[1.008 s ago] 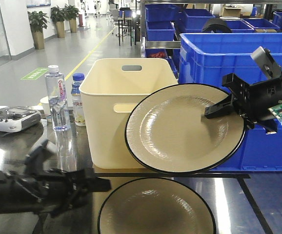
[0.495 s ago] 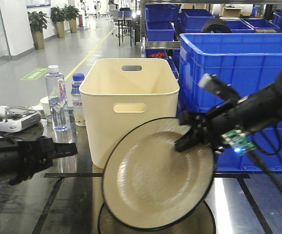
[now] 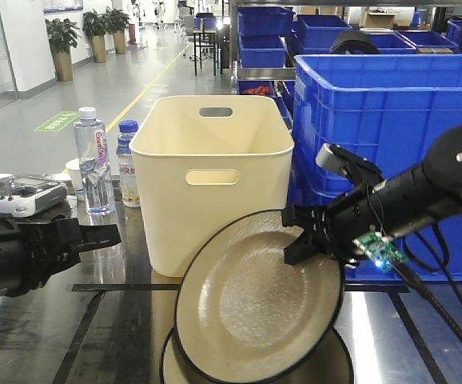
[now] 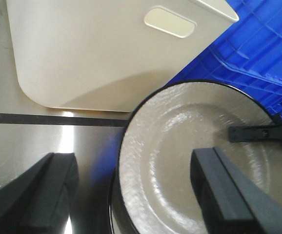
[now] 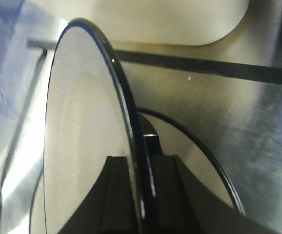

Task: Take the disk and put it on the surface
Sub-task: 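Lower the right gripper's plate onto the first plate on the table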

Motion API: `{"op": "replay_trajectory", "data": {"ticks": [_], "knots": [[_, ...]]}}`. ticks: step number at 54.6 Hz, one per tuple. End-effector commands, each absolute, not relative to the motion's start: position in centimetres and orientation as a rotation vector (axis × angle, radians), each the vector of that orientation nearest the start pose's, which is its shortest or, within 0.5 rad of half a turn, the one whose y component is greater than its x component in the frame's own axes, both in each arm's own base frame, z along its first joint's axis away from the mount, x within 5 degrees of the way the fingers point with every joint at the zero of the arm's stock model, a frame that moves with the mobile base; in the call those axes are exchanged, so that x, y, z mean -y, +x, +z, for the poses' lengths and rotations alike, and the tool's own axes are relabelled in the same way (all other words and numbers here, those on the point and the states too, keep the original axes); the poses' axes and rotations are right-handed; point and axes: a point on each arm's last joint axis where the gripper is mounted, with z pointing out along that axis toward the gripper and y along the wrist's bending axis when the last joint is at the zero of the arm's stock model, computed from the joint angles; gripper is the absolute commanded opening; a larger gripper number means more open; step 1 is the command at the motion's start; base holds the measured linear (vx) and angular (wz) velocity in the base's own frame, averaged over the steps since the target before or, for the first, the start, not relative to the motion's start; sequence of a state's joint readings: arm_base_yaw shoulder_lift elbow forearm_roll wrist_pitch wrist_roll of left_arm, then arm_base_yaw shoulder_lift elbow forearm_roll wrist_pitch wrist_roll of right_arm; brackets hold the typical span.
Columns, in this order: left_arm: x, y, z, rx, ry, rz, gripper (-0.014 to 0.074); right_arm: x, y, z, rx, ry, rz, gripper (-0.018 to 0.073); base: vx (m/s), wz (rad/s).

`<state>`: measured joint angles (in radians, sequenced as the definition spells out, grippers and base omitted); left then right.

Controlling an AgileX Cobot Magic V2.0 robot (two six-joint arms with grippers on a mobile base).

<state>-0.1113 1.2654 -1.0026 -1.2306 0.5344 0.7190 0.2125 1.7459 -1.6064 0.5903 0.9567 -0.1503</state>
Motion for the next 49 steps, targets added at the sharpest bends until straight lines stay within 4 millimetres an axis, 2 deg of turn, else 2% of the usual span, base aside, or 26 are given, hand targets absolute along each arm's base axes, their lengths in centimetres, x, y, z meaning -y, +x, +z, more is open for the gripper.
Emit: {"op": "replay_trajectory", "data": {"ticks": [1, 6, 11, 17, 21, 27, 40, 49], "knots": [[7.3, 26.7, 37.4, -1.909, -0.030, -0.877, 0.0589, -12.1, 35.5, 37.1, -2.217, -0.074, 0.914, -0.0006, 0.00, 0.00], [7.2, 26.7, 37.4, -1.907, -0.032, -0.873, 0.0589, -12.1, 34.5, 36.8, -2.093, -0.048, 0.983, -0.0005, 0.00, 0.00], [7.1, 26.8, 37.4, -1.902, -0.044, -0.863, 0.0589, -12.1, 33.9, 36.1, -2.041, -0.053, 1.025, -0.0005, 0.00, 0.00], [7.1, 26.8, 37.4, -1.902, -0.044, -0.863, 0.0589, -12.2, 33.5, 34.4, -2.087, -0.036, 1.060, -0.0005, 0.00, 0.00], [7.2, 26.7, 37.4, -1.904, -0.039, -0.868, 0.0589, -12.1, 33.1, 32.6, -2.147, 0.007, 1.068, -0.0005, 0.00, 0.00], [7.2, 26.7, 37.4, -1.904, -0.039, -0.868, 0.0589, -11.9, 32.9, 31.3, -2.181, 0.033, 1.046, -0.0005, 0.00, 0.00], [7.2, 26.7, 37.3, -1.905, -0.039, -0.868, 0.0589, -11.8, 32.8, 30.8, -2.201, 0.009, 1.007, 0.0008, 0.00, 0.00], [7.2, 26.7, 37.3, -1.906, -0.037, -0.870, 0.0589, -11.8, 32.8, 30.8, -2.201, 0.000, 1.004, 0.0081, 0.00, 0.00]]}}
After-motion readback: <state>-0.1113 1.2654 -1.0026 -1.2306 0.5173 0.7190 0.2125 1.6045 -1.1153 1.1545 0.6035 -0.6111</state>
